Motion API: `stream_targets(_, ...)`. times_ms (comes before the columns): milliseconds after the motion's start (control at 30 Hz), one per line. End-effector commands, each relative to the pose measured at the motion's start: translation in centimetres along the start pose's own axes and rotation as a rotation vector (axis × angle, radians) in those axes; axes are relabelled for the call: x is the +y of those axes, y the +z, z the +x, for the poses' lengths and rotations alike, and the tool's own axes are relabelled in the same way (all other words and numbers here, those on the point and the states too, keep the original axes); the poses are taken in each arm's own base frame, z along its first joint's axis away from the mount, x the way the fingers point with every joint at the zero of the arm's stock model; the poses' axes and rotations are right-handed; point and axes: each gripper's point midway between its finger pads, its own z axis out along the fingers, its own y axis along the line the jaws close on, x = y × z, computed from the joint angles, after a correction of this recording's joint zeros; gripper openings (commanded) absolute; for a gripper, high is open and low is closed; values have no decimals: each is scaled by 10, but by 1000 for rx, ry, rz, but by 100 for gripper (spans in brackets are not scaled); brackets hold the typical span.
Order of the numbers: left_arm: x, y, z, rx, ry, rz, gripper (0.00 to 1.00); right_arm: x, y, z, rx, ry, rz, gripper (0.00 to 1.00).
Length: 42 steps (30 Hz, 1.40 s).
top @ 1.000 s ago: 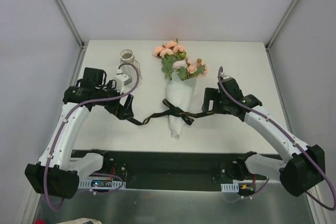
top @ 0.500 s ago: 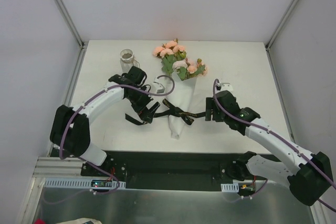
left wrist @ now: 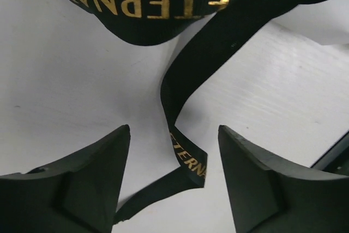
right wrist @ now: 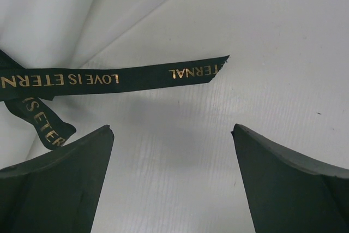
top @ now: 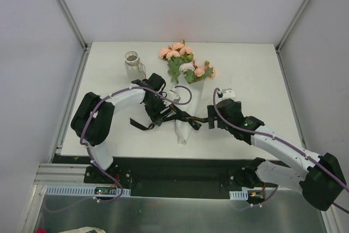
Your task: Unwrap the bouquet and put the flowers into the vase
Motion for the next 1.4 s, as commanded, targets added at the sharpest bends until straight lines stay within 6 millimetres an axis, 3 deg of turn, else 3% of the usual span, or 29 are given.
stream_targets(0,11,3,-7,10,59,-49,60,9,5,-7,-49,-35,-45,93)
stream_targets(133,13,7,-4,26,57,-57,32,9,10,-6,-55,-45,-36,92)
stream_targets(167,13,7,-3,33,55,-57,17,8,11,-7,-60,-46,-33,92)
stream_targets(267,15,5,-2,38,41,-78,0,13,13,-14,-99,-61,-51,92)
stream_targets(367,21,-7,-3,22,34,-128,0,16,16,-22,-90,-120,-50,92)
stream_targets(467,31,-24,-3,-10,2,-182,0,16,28,-13,-12,-200,-30,91)
stream_targets(600,50,-43,3,-10,-42,-290,0,32,40,2,24,-263,-87,89)
stream_targets(767,52,-47,8,-5,-61,-311,0,70,42,9,-18,-363,-234,89)
stream_targets(867,52,-46,8,-3,-63,-307,0,78,50,17,4,-445,-223,88)
stream_targets(933,53,-46,6,-6,-60,-308,0,87,54,11,-20,-449,-235,89)
stream_targets(1100,54,-49,2,-15,-50,-312,0,88,69,22,23,-469,-214,89)
stream_targets(1367,53,-47,3,-11,-44,-303,0,91,85,6,-16,-486,-200,85)
